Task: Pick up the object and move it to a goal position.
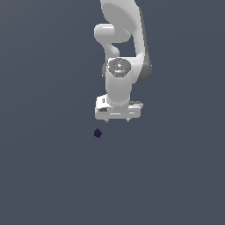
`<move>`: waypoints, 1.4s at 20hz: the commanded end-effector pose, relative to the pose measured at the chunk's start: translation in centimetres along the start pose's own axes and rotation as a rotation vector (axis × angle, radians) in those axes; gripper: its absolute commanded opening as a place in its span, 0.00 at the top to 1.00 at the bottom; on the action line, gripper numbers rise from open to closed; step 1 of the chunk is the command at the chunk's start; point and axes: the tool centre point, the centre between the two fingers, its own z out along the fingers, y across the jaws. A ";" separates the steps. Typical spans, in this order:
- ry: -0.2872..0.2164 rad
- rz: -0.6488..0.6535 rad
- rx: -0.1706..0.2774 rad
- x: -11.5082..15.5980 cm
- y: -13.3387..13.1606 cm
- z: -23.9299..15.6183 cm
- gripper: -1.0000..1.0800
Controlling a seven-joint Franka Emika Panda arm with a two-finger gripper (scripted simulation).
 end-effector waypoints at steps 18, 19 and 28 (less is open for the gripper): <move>0.023 0.081 0.004 0.6 2.5 -1.4 0.04; 0.024 0.095 0.005 0.6 2.7 -1.2 0.04; 0.028 0.310 0.006 0.7 6.1 2.4 0.04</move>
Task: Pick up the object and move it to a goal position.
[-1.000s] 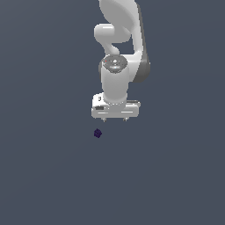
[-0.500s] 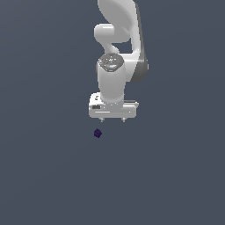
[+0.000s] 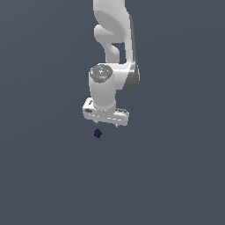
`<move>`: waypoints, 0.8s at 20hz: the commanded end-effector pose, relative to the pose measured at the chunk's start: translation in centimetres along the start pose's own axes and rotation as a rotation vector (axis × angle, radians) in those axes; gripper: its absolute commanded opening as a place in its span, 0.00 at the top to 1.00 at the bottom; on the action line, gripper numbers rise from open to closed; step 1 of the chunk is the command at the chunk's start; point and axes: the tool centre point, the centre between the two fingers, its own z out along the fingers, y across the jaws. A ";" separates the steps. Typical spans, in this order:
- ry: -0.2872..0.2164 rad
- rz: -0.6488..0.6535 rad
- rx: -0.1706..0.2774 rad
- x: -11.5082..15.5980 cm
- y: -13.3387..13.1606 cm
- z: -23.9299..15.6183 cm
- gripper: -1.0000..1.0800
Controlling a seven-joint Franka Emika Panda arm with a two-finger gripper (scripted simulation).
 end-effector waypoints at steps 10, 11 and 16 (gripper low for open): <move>0.011 0.290 -0.012 0.7 4.8 4.8 0.04; 0.011 0.303 -0.013 0.7 5.1 5.0 0.04; 0.013 0.338 -0.015 0.7 5.7 5.6 0.04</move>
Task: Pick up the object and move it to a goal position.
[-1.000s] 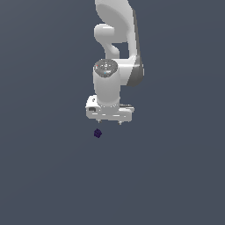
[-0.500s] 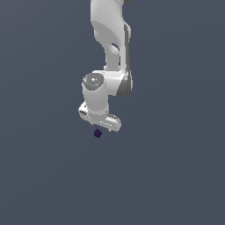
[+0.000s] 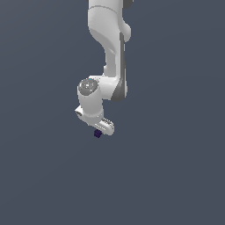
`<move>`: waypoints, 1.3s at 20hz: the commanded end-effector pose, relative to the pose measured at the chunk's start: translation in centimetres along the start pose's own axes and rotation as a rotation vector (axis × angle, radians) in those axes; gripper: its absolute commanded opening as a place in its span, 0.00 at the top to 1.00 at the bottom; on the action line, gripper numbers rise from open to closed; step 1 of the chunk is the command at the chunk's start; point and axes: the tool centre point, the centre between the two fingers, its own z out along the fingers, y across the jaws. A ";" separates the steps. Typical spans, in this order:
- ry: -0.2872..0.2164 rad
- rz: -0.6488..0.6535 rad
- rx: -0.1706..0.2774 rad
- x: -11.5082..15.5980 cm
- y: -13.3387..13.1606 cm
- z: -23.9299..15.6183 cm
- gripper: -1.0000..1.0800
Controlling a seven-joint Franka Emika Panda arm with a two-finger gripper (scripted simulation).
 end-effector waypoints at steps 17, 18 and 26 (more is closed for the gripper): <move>0.001 0.010 0.000 0.0 0.1 4.9 0.04; 0.001 0.010 0.000 0.0 0.2 5.1 0.04; 0.001 0.010 0.000 0.1 0.1 5.1 1.00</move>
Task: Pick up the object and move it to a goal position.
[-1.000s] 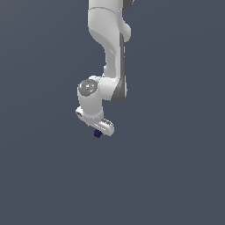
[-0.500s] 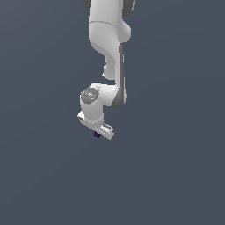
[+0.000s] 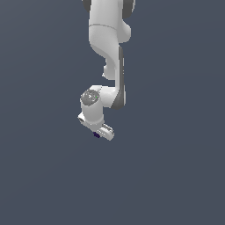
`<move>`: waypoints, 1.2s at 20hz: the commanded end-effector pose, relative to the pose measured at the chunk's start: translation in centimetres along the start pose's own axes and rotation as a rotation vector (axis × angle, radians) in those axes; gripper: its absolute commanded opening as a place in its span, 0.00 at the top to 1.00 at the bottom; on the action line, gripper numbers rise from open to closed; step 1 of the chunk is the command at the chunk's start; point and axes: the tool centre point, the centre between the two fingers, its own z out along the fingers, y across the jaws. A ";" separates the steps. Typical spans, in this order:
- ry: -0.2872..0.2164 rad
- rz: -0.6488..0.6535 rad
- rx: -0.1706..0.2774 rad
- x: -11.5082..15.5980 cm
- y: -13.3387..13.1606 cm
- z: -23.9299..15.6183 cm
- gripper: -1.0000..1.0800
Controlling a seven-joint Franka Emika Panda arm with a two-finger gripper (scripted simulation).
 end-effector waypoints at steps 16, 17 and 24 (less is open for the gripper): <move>0.000 0.000 0.000 -0.9 -2.1 -3.6 1.00; 0.000 0.000 0.000 -1.0 -2.4 -4.3 1.00; 0.000 0.001 -0.001 -2.4 -6.0 -10.6 1.00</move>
